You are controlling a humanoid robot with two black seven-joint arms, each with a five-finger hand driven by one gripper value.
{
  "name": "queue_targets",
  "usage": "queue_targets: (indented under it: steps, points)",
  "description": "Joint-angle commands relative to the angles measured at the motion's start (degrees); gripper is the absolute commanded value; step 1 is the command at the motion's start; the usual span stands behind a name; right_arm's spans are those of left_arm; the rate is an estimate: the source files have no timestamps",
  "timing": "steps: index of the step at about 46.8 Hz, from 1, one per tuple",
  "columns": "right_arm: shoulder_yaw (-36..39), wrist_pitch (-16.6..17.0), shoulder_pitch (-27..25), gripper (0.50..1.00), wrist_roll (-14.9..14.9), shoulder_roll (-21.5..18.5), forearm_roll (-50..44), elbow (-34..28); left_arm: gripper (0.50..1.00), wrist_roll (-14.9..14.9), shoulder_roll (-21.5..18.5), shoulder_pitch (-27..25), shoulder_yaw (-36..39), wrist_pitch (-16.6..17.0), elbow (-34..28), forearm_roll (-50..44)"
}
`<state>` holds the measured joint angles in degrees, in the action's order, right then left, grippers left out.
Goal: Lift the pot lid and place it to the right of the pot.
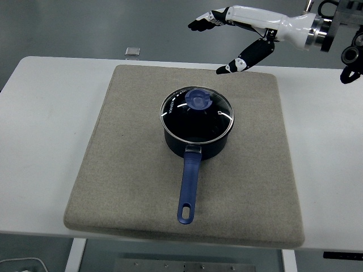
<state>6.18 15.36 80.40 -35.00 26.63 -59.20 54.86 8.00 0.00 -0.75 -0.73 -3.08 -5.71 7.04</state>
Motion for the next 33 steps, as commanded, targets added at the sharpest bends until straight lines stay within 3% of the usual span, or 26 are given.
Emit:
queue_targets:
  steps: [1, 12, 33]
  points:
    - [0.0, -1.0, -1.1, 0.901, 0.0, -0.5, -0.6, 0.9, 1.0, 0.0, 0.0, 0.0, 0.0, 0.0, 0.0, 0.1]
    - [-0.6, -4.7, -3.8, 0.901, 0.0, -2.8, -2.2, 0.9, 1.0, 0.0, 0.0, 0.0, 0.0, 0.0, 0.0, 0.0]
    - [-2.7, -7.8, -5.6, 0.899, 0.0, -3.7, -10.8, 0.9, 1.0, 0.0, 0.0, 0.0, 0.0, 0.0, 0.0, 0.1]
